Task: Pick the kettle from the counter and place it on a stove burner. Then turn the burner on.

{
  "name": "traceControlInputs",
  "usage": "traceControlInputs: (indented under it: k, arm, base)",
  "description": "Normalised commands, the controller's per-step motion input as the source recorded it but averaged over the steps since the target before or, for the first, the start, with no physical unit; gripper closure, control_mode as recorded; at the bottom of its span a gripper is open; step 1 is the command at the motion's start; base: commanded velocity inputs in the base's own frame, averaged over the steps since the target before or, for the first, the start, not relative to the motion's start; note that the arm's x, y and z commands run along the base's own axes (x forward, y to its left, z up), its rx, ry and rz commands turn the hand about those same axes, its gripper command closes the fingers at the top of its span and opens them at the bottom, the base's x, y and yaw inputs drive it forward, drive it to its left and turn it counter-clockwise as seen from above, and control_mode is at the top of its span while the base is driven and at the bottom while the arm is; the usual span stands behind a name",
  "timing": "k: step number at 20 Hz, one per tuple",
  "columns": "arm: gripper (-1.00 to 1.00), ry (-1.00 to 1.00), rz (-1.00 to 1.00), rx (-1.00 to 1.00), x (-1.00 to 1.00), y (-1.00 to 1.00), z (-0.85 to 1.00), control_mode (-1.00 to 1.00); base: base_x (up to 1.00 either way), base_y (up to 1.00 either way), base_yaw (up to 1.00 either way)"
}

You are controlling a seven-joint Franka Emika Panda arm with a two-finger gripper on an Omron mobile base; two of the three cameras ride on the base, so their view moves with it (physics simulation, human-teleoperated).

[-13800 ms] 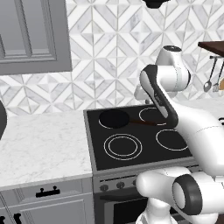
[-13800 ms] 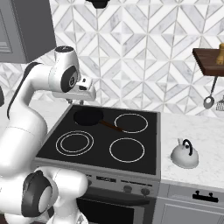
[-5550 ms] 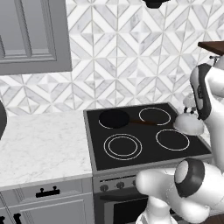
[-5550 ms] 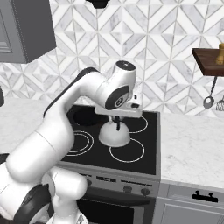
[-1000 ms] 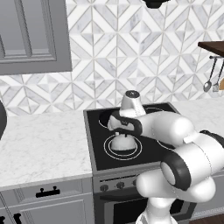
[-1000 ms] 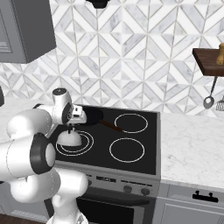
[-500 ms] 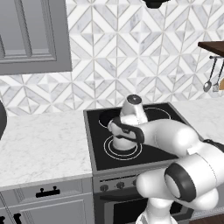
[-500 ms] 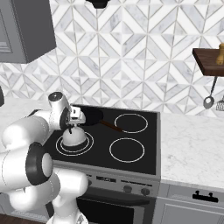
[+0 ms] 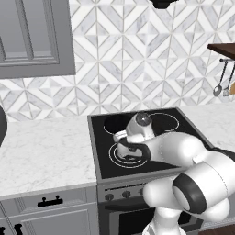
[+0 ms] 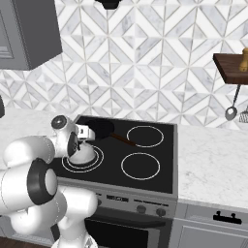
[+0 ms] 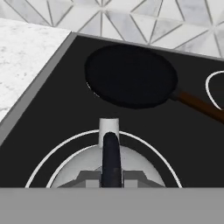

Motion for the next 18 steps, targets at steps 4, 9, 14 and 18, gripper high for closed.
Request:
traceControlInputs:
  k: [4,9,14,18]
  arm:
    - [1.0,-0.15,0.0,0.0,0.04,0.0,-0.15,-1.0]
    - [1.0,-0.05,0.0,0.0,0.0,0.0,-0.38,-1.0]
    - [1.0,0.0,0.0,0.0,0.0,0.0,0.0,-1.0]
    - [-1.0,0.01,0.0,0.0,0.0,0.0,0.0,-1.0]
  base:
    - [0.0,0.0,0.0]
    - [0.0,0.0,0.0]
    - [0.0,0.0,0.0]
    - [0.0,0.0,0.0]
